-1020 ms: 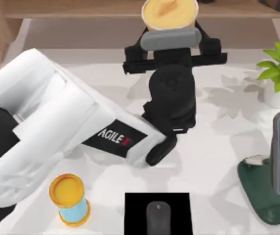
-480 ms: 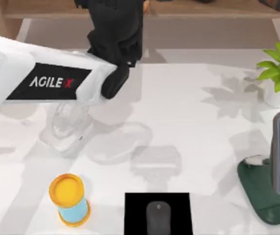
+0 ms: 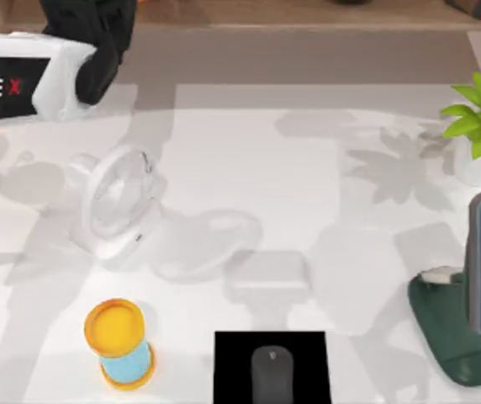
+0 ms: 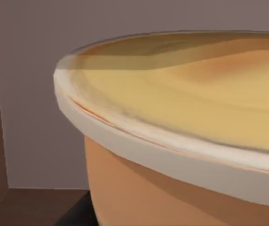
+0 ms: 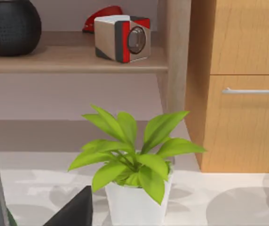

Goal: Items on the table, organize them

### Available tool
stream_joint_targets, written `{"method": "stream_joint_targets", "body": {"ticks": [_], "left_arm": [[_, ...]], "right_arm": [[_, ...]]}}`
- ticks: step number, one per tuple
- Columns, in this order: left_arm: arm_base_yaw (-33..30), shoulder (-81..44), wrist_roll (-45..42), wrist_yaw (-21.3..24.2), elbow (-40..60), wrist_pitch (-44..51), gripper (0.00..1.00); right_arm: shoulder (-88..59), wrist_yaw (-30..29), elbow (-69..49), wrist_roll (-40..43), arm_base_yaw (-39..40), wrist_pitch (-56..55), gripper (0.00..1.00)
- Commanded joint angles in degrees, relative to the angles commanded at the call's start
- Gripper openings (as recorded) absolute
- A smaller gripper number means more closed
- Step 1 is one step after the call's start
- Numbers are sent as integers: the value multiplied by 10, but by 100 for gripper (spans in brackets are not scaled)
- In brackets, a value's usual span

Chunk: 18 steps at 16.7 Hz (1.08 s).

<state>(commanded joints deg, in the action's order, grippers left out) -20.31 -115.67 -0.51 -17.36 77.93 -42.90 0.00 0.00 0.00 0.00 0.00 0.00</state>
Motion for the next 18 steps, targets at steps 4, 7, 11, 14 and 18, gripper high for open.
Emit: {"method": "stream_joint_targets", "body": {"ticks": [4, 7, 11, 14, 18], "left_arm": [[39, 2, 1, 38, 7, 43, 0], [45, 0, 1, 46, 7, 53, 0], [42, 0, 0, 44, 5, 52, 0], [43, -1, 0, 45, 8, 52, 0], [45, 0, 1, 46, 7, 53, 0]], "right_arm": [[0, 0, 0, 0, 0, 0, 100], [0, 0, 0, 0, 0, 0, 100], [0, 0, 0, 0, 0, 0, 100], [0, 0, 0, 0, 0, 0, 100], [0, 0, 0, 0, 0, 0, 100]]}}
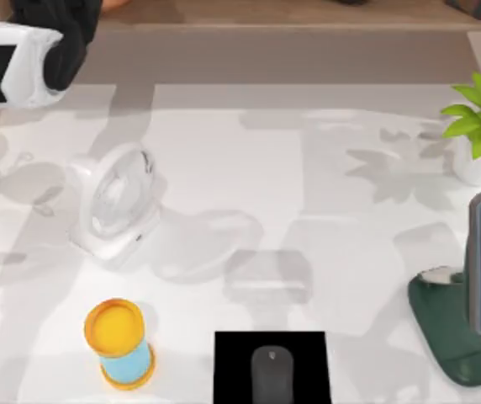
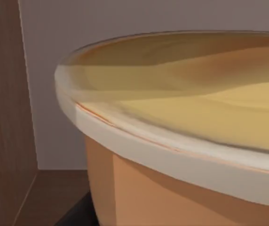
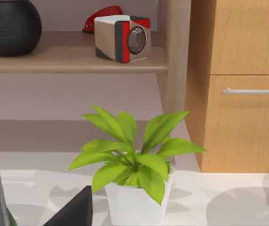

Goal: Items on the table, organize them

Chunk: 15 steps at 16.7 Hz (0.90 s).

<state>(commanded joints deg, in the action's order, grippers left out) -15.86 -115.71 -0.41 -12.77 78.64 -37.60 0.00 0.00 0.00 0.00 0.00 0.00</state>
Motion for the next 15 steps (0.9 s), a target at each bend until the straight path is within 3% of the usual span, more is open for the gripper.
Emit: {"method": "stream_joint_targets", "body": {"ticks": [13, 15], "left_arm": [[0, 0, 0, 0, 0, 0, 98], [0, 0, 0, 0, 0, 0, 100]], "right_arm": [[0, 0, 0, 0, 0, 0, 100], [0, 0, 0, 0, 0, 0, 100]]}}
